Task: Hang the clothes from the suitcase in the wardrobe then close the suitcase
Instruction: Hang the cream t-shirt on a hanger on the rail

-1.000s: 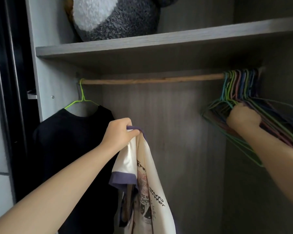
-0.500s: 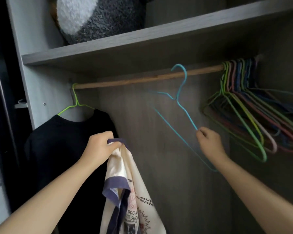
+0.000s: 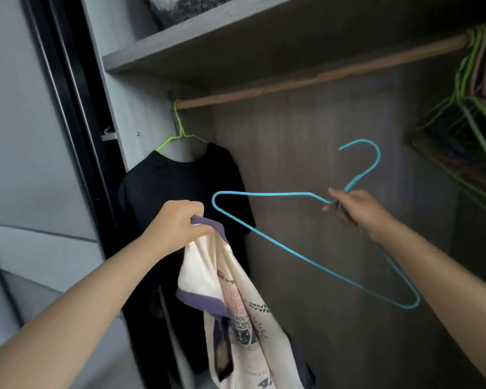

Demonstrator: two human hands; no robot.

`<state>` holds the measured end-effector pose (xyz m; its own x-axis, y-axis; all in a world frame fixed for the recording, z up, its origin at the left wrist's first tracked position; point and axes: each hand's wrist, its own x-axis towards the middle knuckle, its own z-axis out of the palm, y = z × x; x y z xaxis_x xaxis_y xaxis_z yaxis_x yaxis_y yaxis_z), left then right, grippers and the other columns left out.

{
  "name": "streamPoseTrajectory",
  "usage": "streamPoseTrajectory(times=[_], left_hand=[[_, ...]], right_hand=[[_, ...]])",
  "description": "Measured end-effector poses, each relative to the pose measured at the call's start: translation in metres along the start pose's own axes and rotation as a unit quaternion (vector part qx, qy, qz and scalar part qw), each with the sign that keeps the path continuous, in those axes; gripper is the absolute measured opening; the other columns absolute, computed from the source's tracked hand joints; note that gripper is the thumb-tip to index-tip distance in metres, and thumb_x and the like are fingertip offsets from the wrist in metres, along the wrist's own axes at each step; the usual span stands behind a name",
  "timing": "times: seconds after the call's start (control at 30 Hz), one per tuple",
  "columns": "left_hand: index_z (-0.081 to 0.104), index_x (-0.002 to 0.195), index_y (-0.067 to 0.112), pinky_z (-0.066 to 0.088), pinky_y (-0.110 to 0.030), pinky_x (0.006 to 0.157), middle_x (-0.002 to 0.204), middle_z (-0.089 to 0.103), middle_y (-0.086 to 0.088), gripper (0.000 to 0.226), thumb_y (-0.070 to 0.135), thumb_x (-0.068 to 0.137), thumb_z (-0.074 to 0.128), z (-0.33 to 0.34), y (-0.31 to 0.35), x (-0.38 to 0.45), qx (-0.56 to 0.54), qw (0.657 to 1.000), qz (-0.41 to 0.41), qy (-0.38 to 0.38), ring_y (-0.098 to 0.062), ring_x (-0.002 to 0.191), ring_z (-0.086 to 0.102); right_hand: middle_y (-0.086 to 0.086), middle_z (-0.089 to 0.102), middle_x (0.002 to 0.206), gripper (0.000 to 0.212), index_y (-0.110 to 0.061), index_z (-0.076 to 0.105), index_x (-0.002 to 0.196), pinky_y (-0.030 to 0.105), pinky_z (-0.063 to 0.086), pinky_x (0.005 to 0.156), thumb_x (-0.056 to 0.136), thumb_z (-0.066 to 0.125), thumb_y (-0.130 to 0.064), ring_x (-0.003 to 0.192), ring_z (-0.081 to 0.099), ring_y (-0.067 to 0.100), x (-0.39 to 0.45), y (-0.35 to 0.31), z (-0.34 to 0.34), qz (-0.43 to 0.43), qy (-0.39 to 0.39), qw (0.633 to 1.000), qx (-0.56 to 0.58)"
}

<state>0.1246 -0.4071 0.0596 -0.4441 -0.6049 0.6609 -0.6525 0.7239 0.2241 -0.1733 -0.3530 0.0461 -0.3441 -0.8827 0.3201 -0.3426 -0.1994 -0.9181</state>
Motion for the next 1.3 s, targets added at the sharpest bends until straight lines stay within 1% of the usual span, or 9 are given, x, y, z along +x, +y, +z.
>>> streamPoseTrajectory(times=[0.13, 0.23, 0.47, 0.67, 0.9, 1.03, 1.13, 1.23, 1.3], left_hand=[[0.023, 0.046, 0.029, 0.029, -0.015, 0.050, 0.054, 0.029, 0.011, 0.039, 0.048, 0.054, 0.056, -0.007, -0.015, -0.012, 0.017, 0.999, 0.031, -0.021, 0.004, 0.063, 0.044], [0.019, 0.048, 0.029, 0.024, -0.011, 0.045, 0.052, 0.018, 0.018, 0.040, 0.048, 0.063, 0.051, -0.011, -0.024, -0.013, 0.113, 0.982, 0.152, 0.024, -0.002, 0.062, 0.033], [0.046, 0.045, 0.009, 0.032, -0.017, 0.036, 0.046, 0.038, -0.001, 0.063, 0.042, 0.097, 0.032, -0.004, -0.014, -0.014, 0.214, 0.888, 0.398, 0.086, -0.010, 0.062, 0.026], [0.046, 0.045, 0.008, 0.033, -0.019, 0.036, 0.046, 0.038, -0.003, 0.065, 0.044, 0.096, 0.031, -0.010, -0.005, -0.015, 0.214, 0.887, 0.397, 0.096, -0.012, 0.061, 0.026], [0.046, 0.046, 0.009, 0.030, -0.024, 0.055, 0.046, 0.040, -0.003, 0.050, 0.039, 0.086, 0.050, 0.010, 0.028, -0.003, 0.190, 0.862, 0.456, 0.118, -0.013, 0.060, 0.031], [0.045, 0.046, 0.009, 0.031, -0.023, 0.048, 0.045, 0.040, -0.003, 0.044, 0.041, 0.075, 0.053, 0.014, 0.039, 0.000, 0.207, 0.878, 0.420, 0.104, -0.014, 0.052, 0.039], [0.045, 0.062, 0.009, 0.018, -0.017, 0.032, 0.053, 0.046, -0.005, 0.043, 0.051, 0.068, 0.052, 0.013, 0.043, -0.003, 0.294, 0.911, 0.263, 0.120, -0.015, 0.048, 0.042], [0.039, 0.067, 0.011, 0.007, -0.004, 0.047, 0.046, 0.049, -0.002, 0.052, 0.053, 0.060, 0.067, 0.010, 0.047, -0.004, 0.314, 0.930, 0.144, 0.122, -0.019, 0.026, 0.041], [0.036, 0.069, 0.014, 0.012, -0.010, 0.043, 0.056, 0.061, 0.000, 0.048, 0.048, 0.069, 0.069, 0.010, 0.050, -0.006, 0.296, 0.943, 0.112, 0.103, -0.023, 0.039, 0.055]], right_hand=[[0.000, 0.035, 0.022, 0.040, -0.005, 0.050, 0.054, 0.010, 0.019, 0.029, 0.092, 0.039, -0.001, 0.021, 0.029, 0.004, -0.001, -0.024, -0.010, -0.059, -0.007, 0.998, -0.017], [0.001, 0.035, 0.023, 0.038, -0.005, 0.050, 0.053, 0.009, 0.022, 0.030, 0.088, 0.039, 0.007, 0.022, 0.030, 0.004, -0.002, -0.038, -0.014, -0.104, -0.066, 0.991, -0.042], [0.002, 0.041, 0.030, 0.015, -0.008, 0.053, 0.053, 0.008, 0.024, 0.034, 0.064, 0.044, -0.012, 0.029, 0.033, 0.003, -0.009, -0.047, 0.000, -0.174, -0.161, 0.970, -0.061], [0.002, 0.037, 0.024, 0.020, -0.009, 0.056, 0.059, 0.010, 0.018, 0.030, 0.056, 0.036, -0.011, 0.022, 0.028, 0.003, -0.009, -0.047, -0.005, -0.163, -0.170, 0.971, -0.044], [-0.003, 0.033, 0.028, 0.017, -0.004, 0.053, 0.052, 0.011, 0.020, 0.033, 0.058, 0.040, -0.013, 0.027, 0.026, 0.002, -0.024, -0.046, 0.033, -0.163, -0.221, 0.961, -0.015], [-0.006, 0.034, 0.033, 0.015, -0.006, 0.044, 0.057, 0.009, 0.018, 0.035, 0.061, 0.038, -0.019, 0.029, 0.028, 0.005, -0.030, -0.029, 0.049, -0.114, -0.169, 0.975, 0.082], [-0.001, 0.033, 0.031, 0.015, -0.007, 0.042, 0.058, 0.009, 0.017, 0.037, 0.061, 0.036, -0.020, 0.029, 0.025, 0.007, -0.033, -0.020, 0.050, -0.102, -0.148, 0.972, 0.152], [-0.001, 0.033, 0.031, 0.015, -0.007, 0.043, 0.059, 0.009, 0.021, 0.035, 0.063, 0.036, -0.019, 0.029, 0.028, 0.007, -0.036, -0.023, 0.048, -0.107, -0.128, 0.969, 0.181], [-0.003, 0.036, 0.031, 0.027, -0.009, 0.044, 0.059, 0.010, 0.025, 0.035, 0.081, 0.043, -0.025, 0.030, 0.032, 0.007, -0.036, -0.024, 0.046, -0.119, -0.110, 0.972, 0.168]])
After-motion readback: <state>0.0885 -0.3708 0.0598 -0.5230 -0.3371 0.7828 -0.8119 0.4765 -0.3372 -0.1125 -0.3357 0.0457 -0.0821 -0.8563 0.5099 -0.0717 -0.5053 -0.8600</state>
